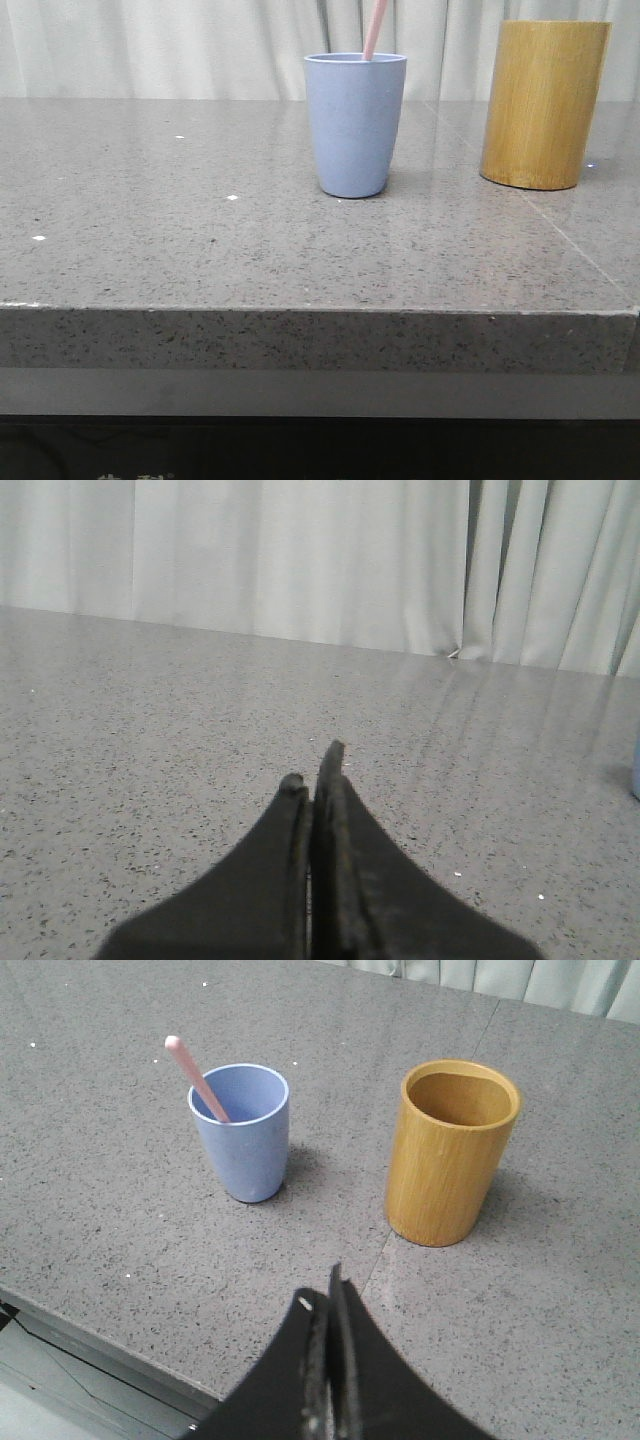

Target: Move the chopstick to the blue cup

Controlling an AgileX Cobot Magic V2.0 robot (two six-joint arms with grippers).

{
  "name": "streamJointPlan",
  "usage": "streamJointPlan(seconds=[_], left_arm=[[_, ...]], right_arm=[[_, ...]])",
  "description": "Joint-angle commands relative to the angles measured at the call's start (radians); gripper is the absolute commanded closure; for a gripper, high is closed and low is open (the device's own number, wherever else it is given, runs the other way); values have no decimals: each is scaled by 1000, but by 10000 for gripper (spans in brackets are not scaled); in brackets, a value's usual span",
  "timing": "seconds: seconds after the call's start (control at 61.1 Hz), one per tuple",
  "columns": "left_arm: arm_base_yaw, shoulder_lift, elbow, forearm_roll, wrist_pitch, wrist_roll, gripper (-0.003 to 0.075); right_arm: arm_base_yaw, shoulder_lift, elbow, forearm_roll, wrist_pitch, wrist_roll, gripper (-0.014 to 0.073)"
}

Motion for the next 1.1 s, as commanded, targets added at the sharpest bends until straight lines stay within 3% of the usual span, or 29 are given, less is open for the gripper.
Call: streamJointPlan(seconds=[0.0, 0.508, 0.655, 1.081], left_arm=[[3, -22, 12, -8, -90, -11, 739], [3, -22, 12, -8, -90, -11, 739], [3, -22, 12, -8, -90, -11, 739], [3, -22, 12, -8, -90, -11, 739]], right_arm=[[-3, 3, -25, -12, -69, -1, 661], [-3, 3, -25, -12, -69, -1, 661], [-48, -61, 37, -28, -109, -7, 661], [-347, -502, 716, 2, -717, -8, 661]])
